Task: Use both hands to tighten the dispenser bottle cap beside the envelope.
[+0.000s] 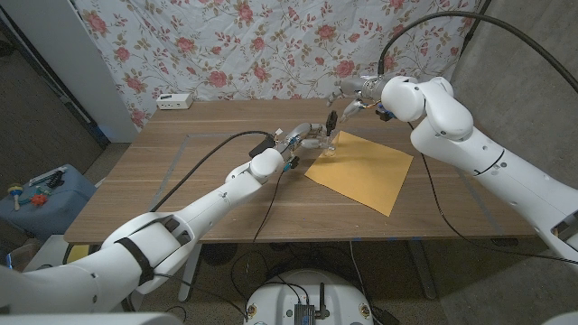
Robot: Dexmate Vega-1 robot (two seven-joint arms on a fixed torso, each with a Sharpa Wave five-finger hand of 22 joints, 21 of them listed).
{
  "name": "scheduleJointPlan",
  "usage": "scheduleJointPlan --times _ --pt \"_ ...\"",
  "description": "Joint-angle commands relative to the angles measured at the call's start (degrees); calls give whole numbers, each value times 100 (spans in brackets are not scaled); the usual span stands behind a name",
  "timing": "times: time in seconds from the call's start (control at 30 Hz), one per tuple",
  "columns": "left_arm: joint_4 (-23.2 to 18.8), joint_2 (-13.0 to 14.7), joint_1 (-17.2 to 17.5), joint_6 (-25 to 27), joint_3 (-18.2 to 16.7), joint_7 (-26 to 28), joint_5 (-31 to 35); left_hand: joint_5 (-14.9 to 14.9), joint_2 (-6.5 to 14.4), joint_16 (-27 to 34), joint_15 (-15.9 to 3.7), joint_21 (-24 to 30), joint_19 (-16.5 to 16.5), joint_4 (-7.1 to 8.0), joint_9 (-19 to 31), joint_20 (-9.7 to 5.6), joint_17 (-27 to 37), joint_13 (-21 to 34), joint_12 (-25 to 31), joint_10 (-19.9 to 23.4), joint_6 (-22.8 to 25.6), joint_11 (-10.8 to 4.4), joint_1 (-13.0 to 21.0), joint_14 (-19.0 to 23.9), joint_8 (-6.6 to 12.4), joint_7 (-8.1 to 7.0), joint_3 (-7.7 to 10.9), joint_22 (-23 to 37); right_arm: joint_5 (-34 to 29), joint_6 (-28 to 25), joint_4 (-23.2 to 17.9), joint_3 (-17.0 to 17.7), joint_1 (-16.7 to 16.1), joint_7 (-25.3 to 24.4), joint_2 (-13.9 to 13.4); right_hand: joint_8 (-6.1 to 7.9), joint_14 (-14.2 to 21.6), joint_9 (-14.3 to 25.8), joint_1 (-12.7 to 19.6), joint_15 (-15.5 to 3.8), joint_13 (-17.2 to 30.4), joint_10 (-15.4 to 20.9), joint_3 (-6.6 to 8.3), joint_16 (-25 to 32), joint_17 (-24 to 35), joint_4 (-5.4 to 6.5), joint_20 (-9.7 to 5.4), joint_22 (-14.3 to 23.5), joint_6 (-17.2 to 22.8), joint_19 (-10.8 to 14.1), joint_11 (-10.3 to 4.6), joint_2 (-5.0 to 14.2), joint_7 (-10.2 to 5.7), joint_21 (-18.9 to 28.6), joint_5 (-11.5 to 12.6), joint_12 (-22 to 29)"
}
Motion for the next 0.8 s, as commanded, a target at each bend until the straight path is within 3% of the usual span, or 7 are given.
scheduleJointPlan --times 0.03,0.8 --pt "85 -42 -46 -24 19 -13 -9 29 745 30 -425 -12 40 534 20 -166 26 1403 22 511 960 -83 -550 68 32 241 585 13 55 -94 181 -347 354 271 10 -22 -89 -1 19 42 9 -135 -11 -12 25 65 44 6 -60 -42 27 -26 -6 -2 45 11" --pt "194 -78 -88 -114 35 -20 -5 29 731 30 -424 -12 38 523 20 -160 21 1412 25 518 966 -89 -543 72 32 236 586 13 -58 -504 308 -714 791 836 148 -40 -169 -29 -266 136 16 -167 -160 31 38 237 16 8 -108 -39 135 -82 11 27 8 78"
